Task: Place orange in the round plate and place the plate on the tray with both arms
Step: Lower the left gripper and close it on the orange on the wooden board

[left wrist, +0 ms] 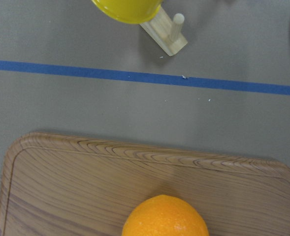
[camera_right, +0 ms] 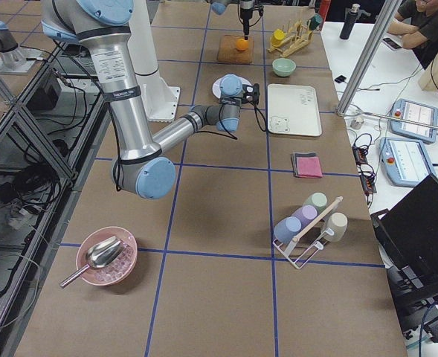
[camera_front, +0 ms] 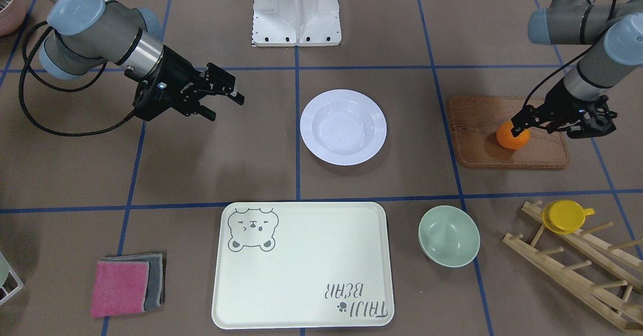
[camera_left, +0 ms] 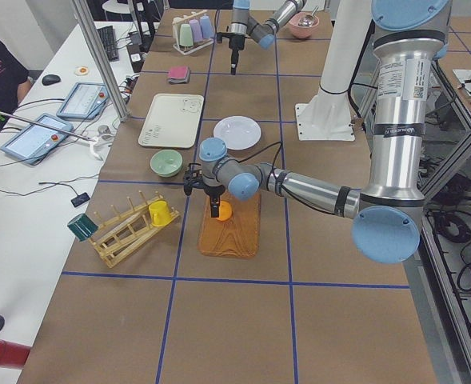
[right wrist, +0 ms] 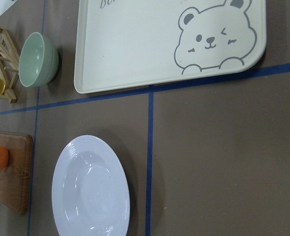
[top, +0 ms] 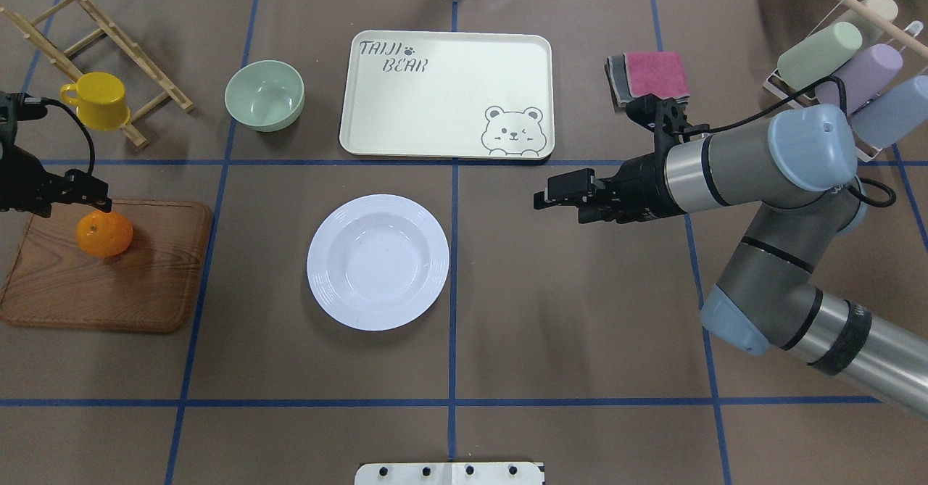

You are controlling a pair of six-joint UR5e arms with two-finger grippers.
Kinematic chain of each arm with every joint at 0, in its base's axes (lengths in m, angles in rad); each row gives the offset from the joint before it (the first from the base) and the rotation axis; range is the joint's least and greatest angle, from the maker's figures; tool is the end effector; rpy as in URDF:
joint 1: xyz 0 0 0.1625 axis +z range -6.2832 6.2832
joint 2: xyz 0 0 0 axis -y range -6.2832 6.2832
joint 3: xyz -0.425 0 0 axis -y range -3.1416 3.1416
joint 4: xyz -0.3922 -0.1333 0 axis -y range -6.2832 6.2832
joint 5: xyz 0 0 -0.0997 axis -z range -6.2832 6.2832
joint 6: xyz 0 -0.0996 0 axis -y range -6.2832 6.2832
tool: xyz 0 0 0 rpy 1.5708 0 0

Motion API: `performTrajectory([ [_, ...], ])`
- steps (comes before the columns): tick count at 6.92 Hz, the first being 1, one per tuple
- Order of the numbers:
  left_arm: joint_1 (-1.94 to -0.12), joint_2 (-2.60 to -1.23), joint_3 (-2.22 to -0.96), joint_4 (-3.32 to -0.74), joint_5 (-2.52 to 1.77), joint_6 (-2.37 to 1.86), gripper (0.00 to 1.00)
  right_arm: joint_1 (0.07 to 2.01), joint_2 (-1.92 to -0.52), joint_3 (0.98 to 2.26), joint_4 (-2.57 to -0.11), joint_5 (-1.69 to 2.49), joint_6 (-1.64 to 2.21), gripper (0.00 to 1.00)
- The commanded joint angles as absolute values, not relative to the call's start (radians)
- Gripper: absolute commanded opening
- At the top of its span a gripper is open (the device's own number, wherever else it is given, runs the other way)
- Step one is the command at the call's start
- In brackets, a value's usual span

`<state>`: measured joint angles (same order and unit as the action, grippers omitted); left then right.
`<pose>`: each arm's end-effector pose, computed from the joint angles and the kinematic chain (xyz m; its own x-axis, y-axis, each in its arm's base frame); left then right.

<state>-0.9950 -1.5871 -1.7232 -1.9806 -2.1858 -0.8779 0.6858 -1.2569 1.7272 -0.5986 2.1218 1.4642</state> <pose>0.2204 -0.4787 0.5352 0.6786 -0.0872 -0.7293 0.1037 0.9944 -0.0224 -0.3957 -0.4287 0.3010 0.1131 -0.0246 0.9933 -0.1264 0.9912 0.0389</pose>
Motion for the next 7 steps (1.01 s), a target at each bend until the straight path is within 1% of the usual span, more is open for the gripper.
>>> performTrajectory([
  [1,-0.97,-1.611,-1.646,-2.064,-2.184,-0.923,0.98,0.68,-1.258,1.726,-0.597,2.12,1.463,1.0],
  [3,-0.947,-1.614,-1.603,-2.13,-2.175,-0.966,0.98,0.669,-1.258,1.727,-0.597,2.097,1.465,1.0],
  [7,-0.916,-1.611,-1.608,-2.152,-2.137,-1.009,0.98,0.669,-1.258,1.729,-0.597,2.097,1.465,1.0],
])
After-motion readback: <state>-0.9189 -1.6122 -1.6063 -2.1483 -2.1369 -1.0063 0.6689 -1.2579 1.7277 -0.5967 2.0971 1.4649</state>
